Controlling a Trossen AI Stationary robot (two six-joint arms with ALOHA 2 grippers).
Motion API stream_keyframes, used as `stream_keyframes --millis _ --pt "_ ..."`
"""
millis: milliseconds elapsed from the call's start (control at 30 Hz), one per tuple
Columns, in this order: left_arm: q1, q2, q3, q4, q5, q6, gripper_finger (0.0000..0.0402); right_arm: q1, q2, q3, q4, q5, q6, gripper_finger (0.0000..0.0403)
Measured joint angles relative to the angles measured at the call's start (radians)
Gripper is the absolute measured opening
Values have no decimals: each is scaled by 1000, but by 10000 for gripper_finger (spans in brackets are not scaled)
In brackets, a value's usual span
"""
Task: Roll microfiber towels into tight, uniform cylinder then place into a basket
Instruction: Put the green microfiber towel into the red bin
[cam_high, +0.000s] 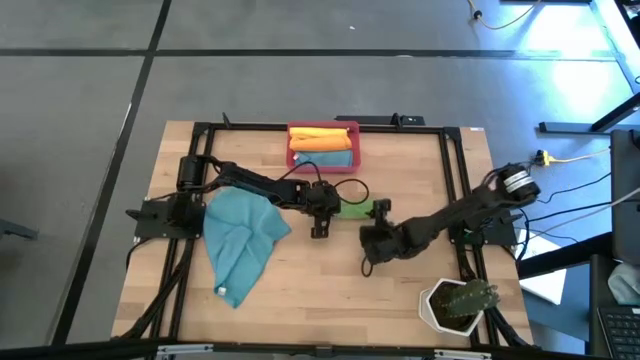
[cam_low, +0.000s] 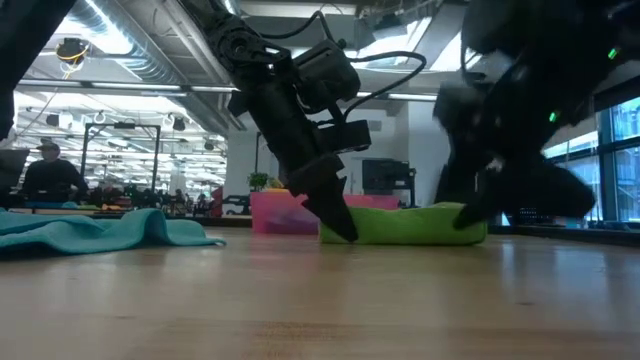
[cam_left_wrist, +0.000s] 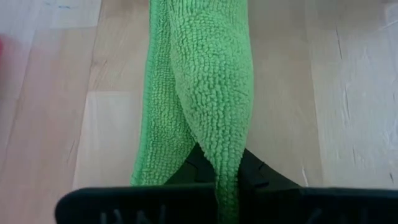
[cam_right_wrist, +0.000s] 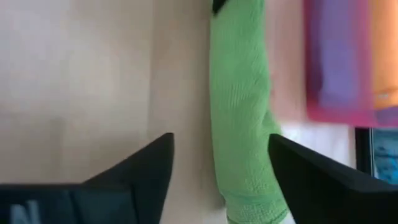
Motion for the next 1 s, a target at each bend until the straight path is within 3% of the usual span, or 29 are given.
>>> stream_keyframes --millis 133,267,433,633,767,1000 --pt "0 0 0 0 6 1 0 -42 66 0 -8 -15 5 269" --pt "-4 1 0 8 71 4 0 -85 101 3 -6 -18 7 231" --pt "-5 1 0 6 75 5 0 -119 108 2 -2 -26 3 150" --pt "-5 -36 -3 -25 66 27 0 -131 83 11 -17 -23 -26 21" --pt "-5 -137 -5 -127 8 63 0 -144 31 64 -63 -8 -32 19" --pt "50 -376 -3 -291 -161 167 0 -253 -103 193 -70 16 -197 15"
